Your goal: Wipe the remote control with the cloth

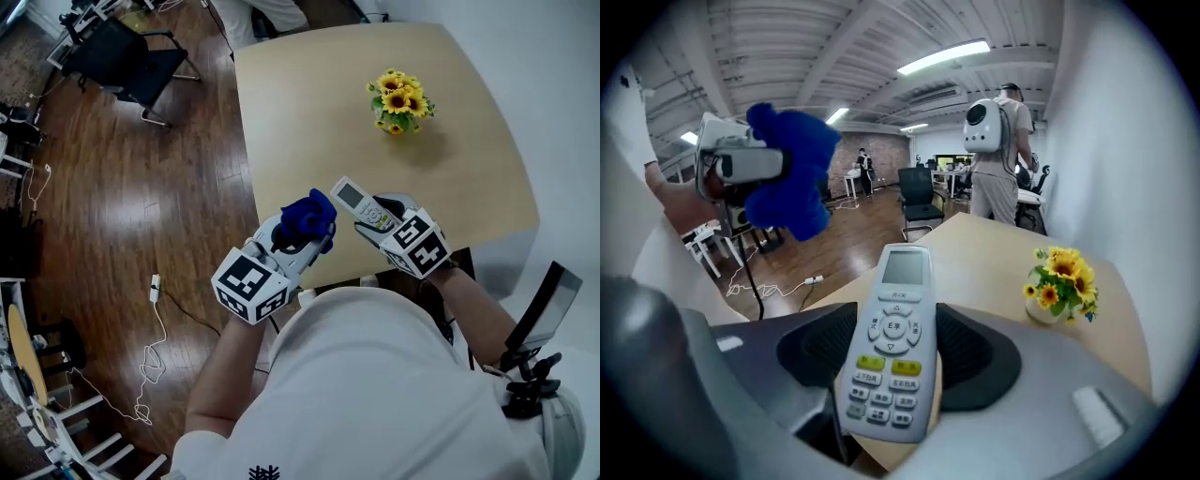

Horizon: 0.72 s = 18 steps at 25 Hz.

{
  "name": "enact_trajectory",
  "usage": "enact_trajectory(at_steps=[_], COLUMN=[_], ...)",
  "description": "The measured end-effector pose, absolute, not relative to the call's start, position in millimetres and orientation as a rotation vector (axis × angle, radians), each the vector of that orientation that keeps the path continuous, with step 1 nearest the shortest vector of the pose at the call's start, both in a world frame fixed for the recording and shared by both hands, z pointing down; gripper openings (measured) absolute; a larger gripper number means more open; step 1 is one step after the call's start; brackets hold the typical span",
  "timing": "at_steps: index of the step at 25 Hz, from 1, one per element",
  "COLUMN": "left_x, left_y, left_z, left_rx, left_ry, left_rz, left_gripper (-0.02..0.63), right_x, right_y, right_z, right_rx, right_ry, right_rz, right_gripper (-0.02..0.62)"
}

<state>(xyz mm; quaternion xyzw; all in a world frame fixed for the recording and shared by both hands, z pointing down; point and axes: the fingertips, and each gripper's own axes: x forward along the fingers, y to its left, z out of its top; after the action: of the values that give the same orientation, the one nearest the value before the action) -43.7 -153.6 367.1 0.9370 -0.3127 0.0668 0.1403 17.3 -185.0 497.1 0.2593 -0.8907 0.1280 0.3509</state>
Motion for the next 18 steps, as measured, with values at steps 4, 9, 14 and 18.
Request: enact_trajectory(at_steps=[4,9,14,18], left_x=[2,29,43,47], left_y=[-162,-163,-160,-160], left_z=[362,364,375,382], left_rx=[2.783,2.817,2.812,2.817], left_ry=[-0.765,-0.68,-0.624,-0.621], left_rz=[0.213,0.232,0.261,0.303], left_gripper=[0.109,0.109,0.109,0.109], right_x=[5,-2,-10,-17], right_y=[-178,-174,-168,-163], right_z=[492,485,472,467], right_rx=[0.629,0.603,0.583,0.56], right_ry=[-2.324,-2.337,-2.346,-2.355], right_rz=[0.278,0.25,0.227,0.194], right_gripper=[0.264,0.264,0.264,0.264])
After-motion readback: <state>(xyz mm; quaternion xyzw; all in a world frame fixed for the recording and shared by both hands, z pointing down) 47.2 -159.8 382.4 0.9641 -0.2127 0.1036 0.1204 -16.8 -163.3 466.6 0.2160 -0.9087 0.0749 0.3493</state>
